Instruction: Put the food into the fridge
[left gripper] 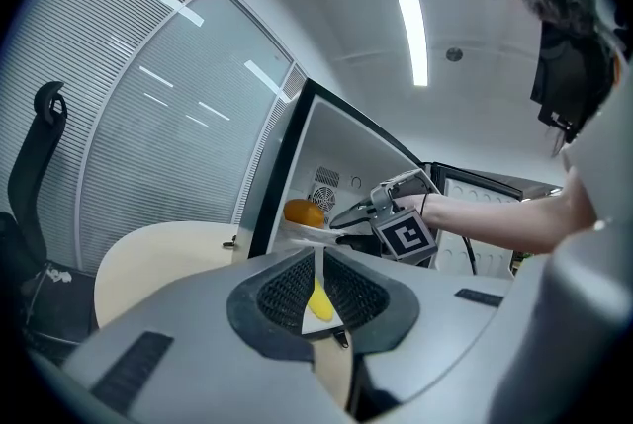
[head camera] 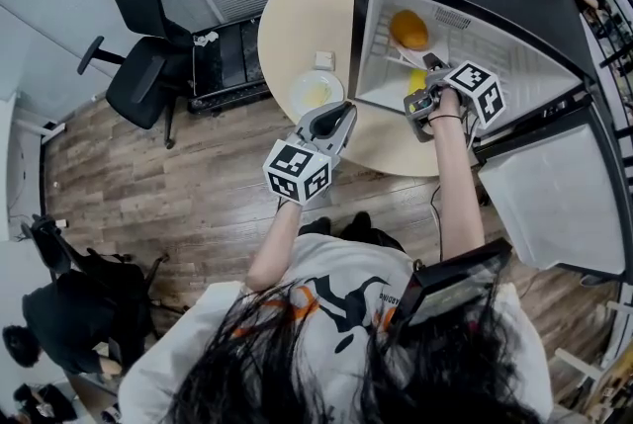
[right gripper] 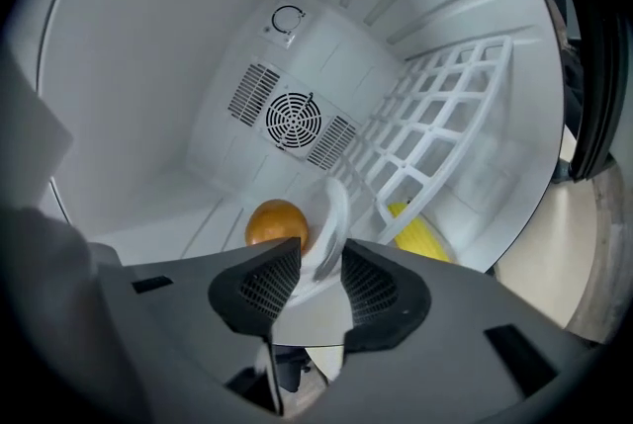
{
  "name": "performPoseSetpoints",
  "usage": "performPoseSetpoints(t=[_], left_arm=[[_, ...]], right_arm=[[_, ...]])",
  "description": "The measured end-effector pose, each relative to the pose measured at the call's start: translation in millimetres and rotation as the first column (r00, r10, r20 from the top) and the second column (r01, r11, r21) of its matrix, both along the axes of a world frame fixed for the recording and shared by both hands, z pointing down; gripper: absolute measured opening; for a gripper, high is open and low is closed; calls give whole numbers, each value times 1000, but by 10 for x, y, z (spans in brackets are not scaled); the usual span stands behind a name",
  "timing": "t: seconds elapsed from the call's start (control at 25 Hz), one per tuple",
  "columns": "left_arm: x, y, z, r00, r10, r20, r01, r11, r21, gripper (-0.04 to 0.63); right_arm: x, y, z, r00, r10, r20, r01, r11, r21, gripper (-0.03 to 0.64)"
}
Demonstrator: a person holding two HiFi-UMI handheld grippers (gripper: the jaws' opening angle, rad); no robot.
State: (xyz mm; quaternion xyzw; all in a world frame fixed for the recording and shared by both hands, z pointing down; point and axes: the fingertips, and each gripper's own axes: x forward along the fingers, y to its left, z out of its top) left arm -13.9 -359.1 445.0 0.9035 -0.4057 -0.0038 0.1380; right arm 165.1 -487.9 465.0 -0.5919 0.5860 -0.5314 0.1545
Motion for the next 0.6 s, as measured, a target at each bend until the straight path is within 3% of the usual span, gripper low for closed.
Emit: performPoseSetpoints(t=[0.16, 0.32, 0.6], left_arm=[[-18, -15, 1, 1000, -7, -5, 7, 1000, 0, 25], [-44, -22, 7, 1000, -10, -3, 10, 1000, -2, 25], [-115, -46, 38, 1000, -19, -2, 19, 1000, -11, 25]], right_arm=[[-23, 19, -23, 996, -30, -86, 30, 1000, 7, 168], [-40, 40, -26, 983, -49, -180, 50, 999, 0, 193], [-32, 108, 65, 969, -46, -244, 36, 998, -45, 249]])
